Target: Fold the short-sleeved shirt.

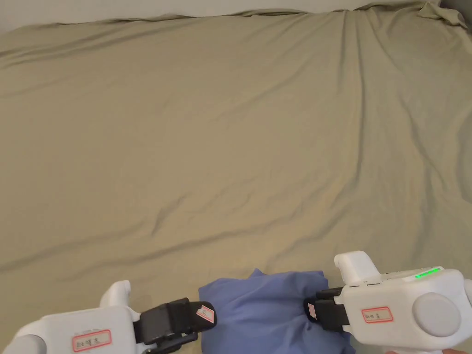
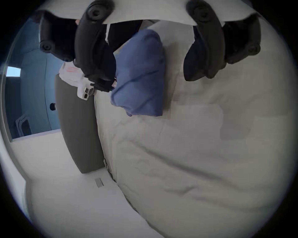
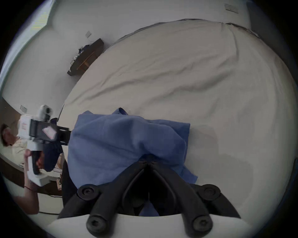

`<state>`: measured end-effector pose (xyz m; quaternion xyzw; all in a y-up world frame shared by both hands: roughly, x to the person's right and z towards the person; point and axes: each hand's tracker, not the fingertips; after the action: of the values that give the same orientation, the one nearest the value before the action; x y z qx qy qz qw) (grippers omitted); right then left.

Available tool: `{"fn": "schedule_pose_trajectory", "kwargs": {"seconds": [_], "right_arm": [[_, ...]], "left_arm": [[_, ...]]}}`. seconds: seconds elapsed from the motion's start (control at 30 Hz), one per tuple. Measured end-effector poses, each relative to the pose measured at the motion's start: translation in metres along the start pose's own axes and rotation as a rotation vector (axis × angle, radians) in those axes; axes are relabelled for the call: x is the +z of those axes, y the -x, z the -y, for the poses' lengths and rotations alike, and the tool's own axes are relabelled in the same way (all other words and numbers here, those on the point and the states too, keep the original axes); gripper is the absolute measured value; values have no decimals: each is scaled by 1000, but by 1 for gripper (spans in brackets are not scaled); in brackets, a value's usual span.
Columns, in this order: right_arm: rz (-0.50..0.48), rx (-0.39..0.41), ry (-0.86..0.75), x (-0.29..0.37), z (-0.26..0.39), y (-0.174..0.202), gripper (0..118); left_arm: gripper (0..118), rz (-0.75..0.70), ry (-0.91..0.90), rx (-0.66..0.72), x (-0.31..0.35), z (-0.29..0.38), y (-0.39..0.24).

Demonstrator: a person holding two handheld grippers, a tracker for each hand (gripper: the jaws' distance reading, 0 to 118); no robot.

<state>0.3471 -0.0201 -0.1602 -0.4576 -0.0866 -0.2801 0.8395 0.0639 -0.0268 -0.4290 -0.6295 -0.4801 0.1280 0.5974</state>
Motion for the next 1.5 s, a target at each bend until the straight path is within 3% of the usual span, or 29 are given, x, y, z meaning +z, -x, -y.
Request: {"fn": "schedule_pose_trajectory", "kwargs": {"seconds": [0.1, 0.2, 0.23, 0.3, 0.37, 0.47, 0.57, 0.7, 0.87, 1.07, 1.13, 1.17, 1.23, 1.27, 1.33, 1.37, 1.43, 1.47, 1.5], "right_arm": [[-43, -30, 2, -2, -1, -9, 2], [-80, -55, -6, -1, 2, -16, 2], [-79, -57, -5, -1, 2, -16, 2], [-82, -53, -5, -1, 2, -15, 2], [-93, -54, -9, 0, 2, -16, 2], [-111, -54, -35, 6, 3, -7, 2], [-32, 17, -98, 19, -1, 19, 2], [-85, 37, -144, 39, -14, 46, 2], [-15, 142, -194, 44, -29, 82, 2], [-40, 181, -157, 23, -39, 112, 2], [-48, 195, -136, 17, -38, 119, 2], [-63, 204, -118, 16, -38, 121, 2], [-62, 226, -103, 13, -36, 124, 2], [-51, 243, -102, 14, -36, 125, 2], [-41, 248, -104, 16, -38, 122, 2], [-37, 244, -116, 21, -41, 119, 2], [-23, 239, -152, 33, -44, 113, 2], [-8, 240, -187, 43, -47, 108, 2], [14, 242, -229, 55, -49, 104, 2]], "left_arm": [[96, 48, 52, 33, -32, 4, -3], [96, 298, 72, 58, -65, 9, 2], [95, 281, 93, 41, -74, 10, 1], [60, 266, 74, -10, -75, 14, 5], [50, 304, 116, 101, -72, 8, 20], [48, 272, 119, 55, -59, -1, 18], [48, 266, 105, 44, -37, -14, 14], [48, 81, 87, -126, 33, -58, 12], [48, -201, 35, -250, 146, -116, 36], [48, -489, 36, -97, 219, -160, 119], [48, -473, 21, 24, 232, -164, 153], [52, -428, -6, 79, 240, -162, 165], [90, -432, -97, 156, 252, -151, 179], [101, -523, -148, 124, 257, -145, 179], [101, -646, -224, 82, 270, -131, 171], [101, -623, -273, 96, 279, -123, 164], [93, -609, -410, 98, 300, -108, 139], [74, -608, -522, 26, 312, -99, 115], [46, -637, -626, -88, 324, -89, 88]]}}
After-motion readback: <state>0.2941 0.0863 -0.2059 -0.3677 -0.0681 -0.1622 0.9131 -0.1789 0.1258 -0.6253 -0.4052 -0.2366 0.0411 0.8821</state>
